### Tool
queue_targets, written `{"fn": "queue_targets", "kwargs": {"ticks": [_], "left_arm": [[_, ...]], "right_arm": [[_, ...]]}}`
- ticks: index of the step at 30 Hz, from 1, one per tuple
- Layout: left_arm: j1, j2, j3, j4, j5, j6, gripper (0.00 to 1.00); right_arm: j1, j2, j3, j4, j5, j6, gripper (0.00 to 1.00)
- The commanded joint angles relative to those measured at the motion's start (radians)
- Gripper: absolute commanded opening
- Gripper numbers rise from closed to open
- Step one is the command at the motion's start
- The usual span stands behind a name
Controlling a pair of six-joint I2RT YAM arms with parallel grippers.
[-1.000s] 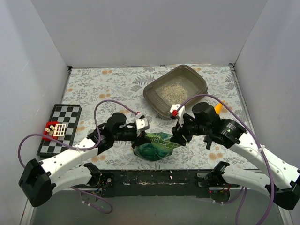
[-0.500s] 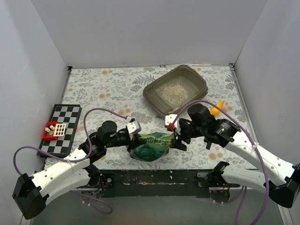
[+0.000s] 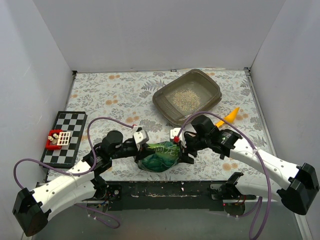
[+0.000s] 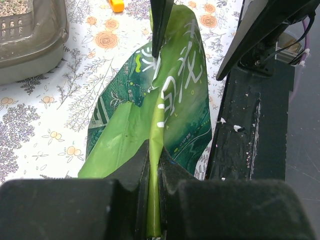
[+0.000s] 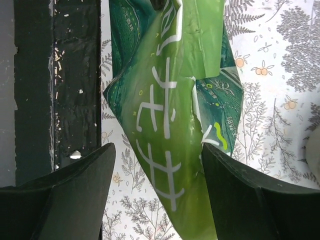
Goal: Fill the litter box with clean litter
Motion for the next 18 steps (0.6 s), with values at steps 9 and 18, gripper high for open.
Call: {"fn": "queue_targets", "kwargs": {"ticks": [9,18], "left_arm": [[0.005,-0.031,0.002,0.048,-0.049,-0.005,0.00],[0.031,0.115,0.227,0.113,-0.029,0.134,0.00]], "right_arm": [[0.006,0.073,0.030,-0.026,-0.019,-0.027,0.01],[0.004,0.088,0.367,-0.250,0.209,-0.072,0.01]]}}
